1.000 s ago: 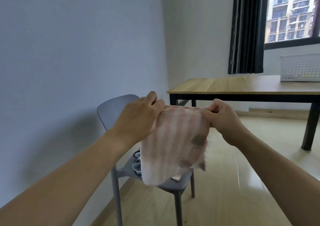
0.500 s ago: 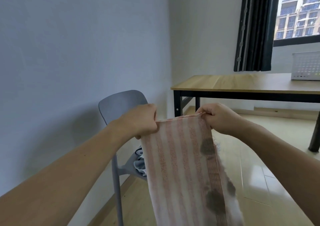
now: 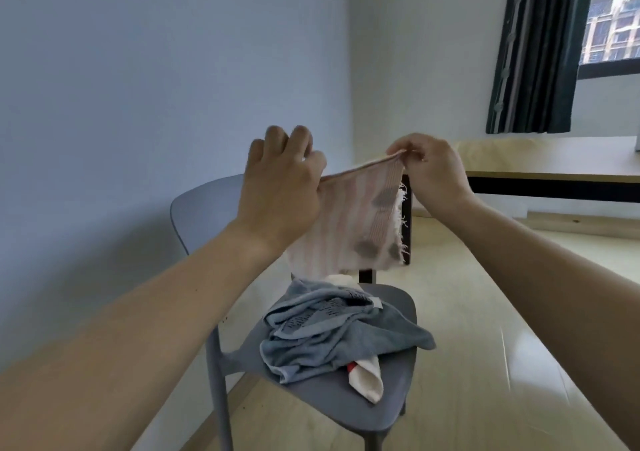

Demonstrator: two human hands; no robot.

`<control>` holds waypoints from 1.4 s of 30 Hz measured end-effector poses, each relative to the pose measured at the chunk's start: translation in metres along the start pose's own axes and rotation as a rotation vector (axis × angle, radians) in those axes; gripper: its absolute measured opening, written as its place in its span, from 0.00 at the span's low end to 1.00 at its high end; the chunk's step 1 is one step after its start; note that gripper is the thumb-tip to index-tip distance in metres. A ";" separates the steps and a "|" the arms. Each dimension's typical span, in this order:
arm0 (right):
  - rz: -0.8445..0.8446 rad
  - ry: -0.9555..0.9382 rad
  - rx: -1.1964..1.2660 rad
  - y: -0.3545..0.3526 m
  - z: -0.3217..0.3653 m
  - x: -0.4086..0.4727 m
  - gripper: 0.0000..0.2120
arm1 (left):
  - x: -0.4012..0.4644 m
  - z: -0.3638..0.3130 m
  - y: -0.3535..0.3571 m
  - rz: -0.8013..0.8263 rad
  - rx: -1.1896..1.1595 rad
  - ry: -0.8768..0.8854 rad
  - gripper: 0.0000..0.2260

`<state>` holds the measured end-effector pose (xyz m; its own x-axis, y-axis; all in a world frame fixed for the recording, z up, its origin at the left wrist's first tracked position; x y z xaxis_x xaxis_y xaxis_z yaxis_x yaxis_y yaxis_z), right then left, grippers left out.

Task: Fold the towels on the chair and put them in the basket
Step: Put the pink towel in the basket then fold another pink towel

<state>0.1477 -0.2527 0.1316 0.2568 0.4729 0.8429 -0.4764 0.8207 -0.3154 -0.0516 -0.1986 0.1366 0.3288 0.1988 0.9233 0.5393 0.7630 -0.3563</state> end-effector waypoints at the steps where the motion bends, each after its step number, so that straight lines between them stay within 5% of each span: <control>1: -0.047 0.056 0.050 0.000 -0.011 -0.013 0.16 | -0.010 -0.007 0.005 0.043 -0.065 0.056 0.03; 9: -0.072 0.951 0.184 0.024 -0.122 -0.236 0.16 | -0.201 -0.112 0.068 1.154 -0.301 0.190 0.05; 12: -0.143 1.158 0.234 0.029 -0.147 -0.287 0.13 | -0.229 -0.117 0.080 1.406 -0.316 0.170 0.07; 16: 0.019 1.160 0.236 0.044 -0.154 -0.292 0.06 | -0.194 -0.085 0.137 1.342 -0.297 -0.135 0.09; 20: 0.238 0.948 0.206 0.068 -0.149 -0.261 0.13 | -0.155 -0.047 0.205 1.183 -0.215 -0.463 0.06; 25: 0.521 0.855 -0.035 0.097 -0.163 -0.250 0.13 | -0.143 -0.031 0.276 1.246 -0.154 -0.666 0.14; 30: 0.578 0.860 -0.203 0.106 -0.168 -0.258 0.19 | -0.152 -0.031 0.308 1.354 -0.088 -0.696 0.20; 42: 0.599 0.854 -0.194 0.103 -0.161 -0.253 0.15 | -0.128 -0.009 0.281 1.093 0.024 -0.513 0.13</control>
<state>0.1694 -0.2365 -0.1843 0.5659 0.8238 -0.0351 -0.5978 0.3806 -0.7055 0.0648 -0.0155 -0.0829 0.2532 0.9634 0.0876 0.1528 0.0496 -0.9870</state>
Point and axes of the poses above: each hand's wrist, its own x-axis towards the middle knuckle, its own y-axis out of the palm, z = x × y, the point moved 4 cm from there along x, towards the middle knuckle, and after that the axes turned 15 degrees about -y, right-handed, at the moved point
